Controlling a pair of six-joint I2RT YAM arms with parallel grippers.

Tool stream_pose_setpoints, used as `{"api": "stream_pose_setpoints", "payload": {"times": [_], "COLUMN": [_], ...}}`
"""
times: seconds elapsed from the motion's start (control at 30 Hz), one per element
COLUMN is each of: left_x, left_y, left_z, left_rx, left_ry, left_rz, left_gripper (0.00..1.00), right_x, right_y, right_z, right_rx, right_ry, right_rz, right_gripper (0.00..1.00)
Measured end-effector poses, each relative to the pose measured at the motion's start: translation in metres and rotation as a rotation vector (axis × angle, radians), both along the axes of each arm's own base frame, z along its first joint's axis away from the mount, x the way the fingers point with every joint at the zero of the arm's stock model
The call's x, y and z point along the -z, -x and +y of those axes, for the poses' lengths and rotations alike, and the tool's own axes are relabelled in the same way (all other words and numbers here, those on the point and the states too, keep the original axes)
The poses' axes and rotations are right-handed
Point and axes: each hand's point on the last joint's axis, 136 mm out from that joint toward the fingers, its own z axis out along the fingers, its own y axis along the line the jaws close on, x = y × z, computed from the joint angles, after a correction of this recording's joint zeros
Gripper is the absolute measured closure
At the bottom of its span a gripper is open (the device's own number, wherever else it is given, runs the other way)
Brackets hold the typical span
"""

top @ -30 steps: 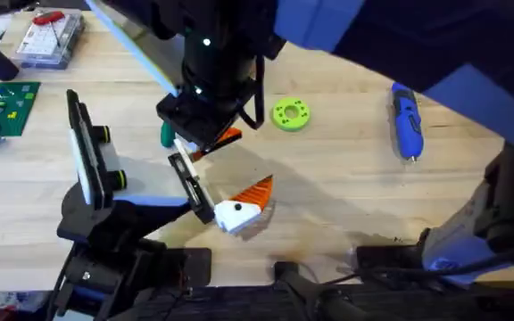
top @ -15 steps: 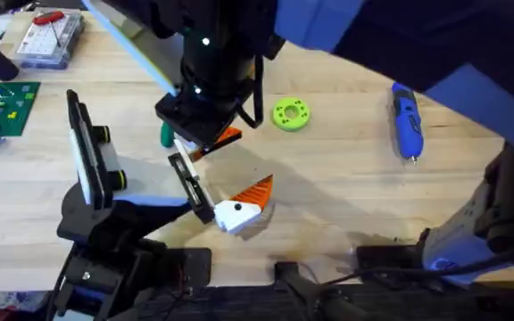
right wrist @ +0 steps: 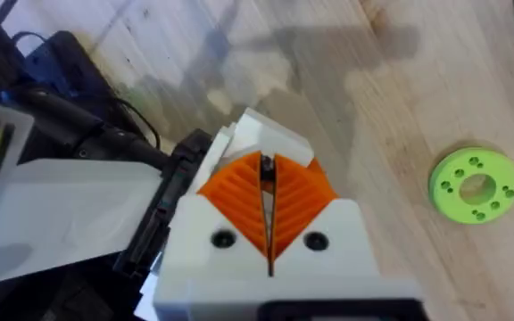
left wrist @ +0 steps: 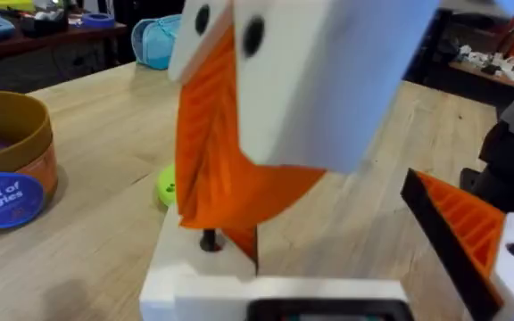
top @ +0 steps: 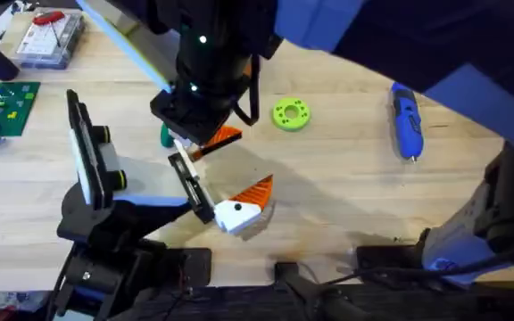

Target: Pick up the gripper from the table and insert it into the empty holder that is missing its gripper. Then pick up a screw, insert it into the mounting hole, and use the screwdriver to tighten it. Finally, clean up the table by picking up the vegetable and placing it into the bucket.

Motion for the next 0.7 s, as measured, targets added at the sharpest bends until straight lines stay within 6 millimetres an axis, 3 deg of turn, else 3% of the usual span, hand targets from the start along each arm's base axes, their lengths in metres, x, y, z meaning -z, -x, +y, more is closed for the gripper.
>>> {"api": "stream_pose_setpoints", "payload": {"times": [0.7], "left_x": [0.0], "left_y": [0.0], "left_z": [0.0], "left_rx": [0.0], "left_ry": [0.0], "left_rz": [0.0], "left_gripper": [0.013], "right_x": [0.0007], "right_y": [0.0011], "right_z": [-0.0018], "right_rx": [-0.001], "right_ry": [0.008], "right_rz": [0.004], "right_gripper": [0.998]}}
